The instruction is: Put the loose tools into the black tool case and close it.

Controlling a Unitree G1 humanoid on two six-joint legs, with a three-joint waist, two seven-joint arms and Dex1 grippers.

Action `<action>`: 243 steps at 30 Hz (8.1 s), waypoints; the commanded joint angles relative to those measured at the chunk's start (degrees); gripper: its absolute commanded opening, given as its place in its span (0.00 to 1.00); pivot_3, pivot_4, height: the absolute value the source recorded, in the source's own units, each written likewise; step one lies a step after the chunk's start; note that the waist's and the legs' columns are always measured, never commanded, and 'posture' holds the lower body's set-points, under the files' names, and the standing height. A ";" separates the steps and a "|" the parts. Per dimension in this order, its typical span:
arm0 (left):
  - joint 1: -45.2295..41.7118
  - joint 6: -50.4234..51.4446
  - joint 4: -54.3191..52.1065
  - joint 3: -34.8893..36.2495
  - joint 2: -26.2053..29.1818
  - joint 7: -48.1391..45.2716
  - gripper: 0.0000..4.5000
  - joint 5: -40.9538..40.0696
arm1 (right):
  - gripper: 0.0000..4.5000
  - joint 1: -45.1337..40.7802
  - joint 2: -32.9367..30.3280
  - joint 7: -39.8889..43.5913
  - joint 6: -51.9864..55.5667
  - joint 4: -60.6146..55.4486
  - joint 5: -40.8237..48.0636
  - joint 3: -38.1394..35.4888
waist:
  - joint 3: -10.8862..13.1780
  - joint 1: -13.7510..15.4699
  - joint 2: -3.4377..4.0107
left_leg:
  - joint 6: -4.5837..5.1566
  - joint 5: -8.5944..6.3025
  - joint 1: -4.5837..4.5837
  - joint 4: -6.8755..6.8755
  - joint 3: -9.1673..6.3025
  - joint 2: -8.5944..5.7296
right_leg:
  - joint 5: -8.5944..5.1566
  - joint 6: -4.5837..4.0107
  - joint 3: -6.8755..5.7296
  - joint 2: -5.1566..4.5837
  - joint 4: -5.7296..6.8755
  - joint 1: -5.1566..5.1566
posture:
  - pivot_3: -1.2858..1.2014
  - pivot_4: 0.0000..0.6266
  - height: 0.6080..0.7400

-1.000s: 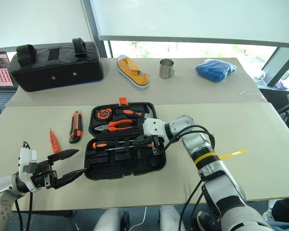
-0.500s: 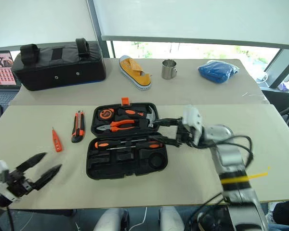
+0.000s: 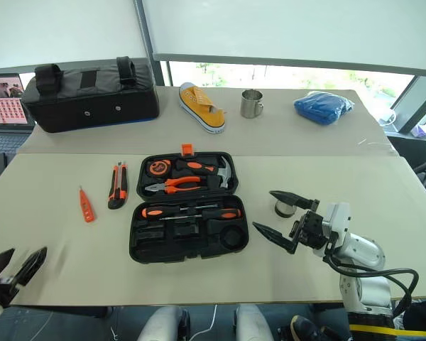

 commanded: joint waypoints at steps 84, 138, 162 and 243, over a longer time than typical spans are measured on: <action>-53.32 9.99 1.98 -65.38 17.16 -37.74 0.11 37.70 | 1.00 11.70 -14.56 -4.92 15.43 -21.71 4.96 0.22 | 0.24 1.38 -0.14 | -0.02 -0.07 -0.23 0.12 0.11 -0.23 | 0.00 0.19 0.10 0.11 -0.26 0.04 | 0.52 0.24 1.00; -41.04 -20.41 24.18 -54.96 5.44 -38.31 0.00 33.05 | 1.00 11.11 -10.78 -5.63 14.68 -17.95 3.68 2.08 | -0.41 0.63 0.68 | 0.00 -0.07 0.30 0.16 0.11 -0.21 | -0.02 0.20 0.14 0.13 -0.10 0.50 | 0.52 0.24 1.00; 3.60 -25.19 3.56 -6.31 -6.09 -10.95 1.00 15.52 | 1.00 14.81 -1.04 -5.30 -2.53 -11.09 1.04 -2.00 | -0.21 0.12 0.16 | 0.01 -0.11 0.09 0.05 -0.05 -0.04 | -0.05 0.17 0.19 -0.07 -0.12 0.15 | 0.52 0.24 1.00; -51.35 12.79 -6.96 -63.37 18.80 -39.05 0.39 27.35 | 1.00 18.03 -8.05 -9.37 6.43 -21.79 5.69 -2.37 | 0.15 0.98 -0.13 | -0.03 -0.08 -0.21 0.06 0.14 -0.20 | -0.03 0.18 0.18 0.15 -0.21 -0.02 | 0.52 0.24 1.00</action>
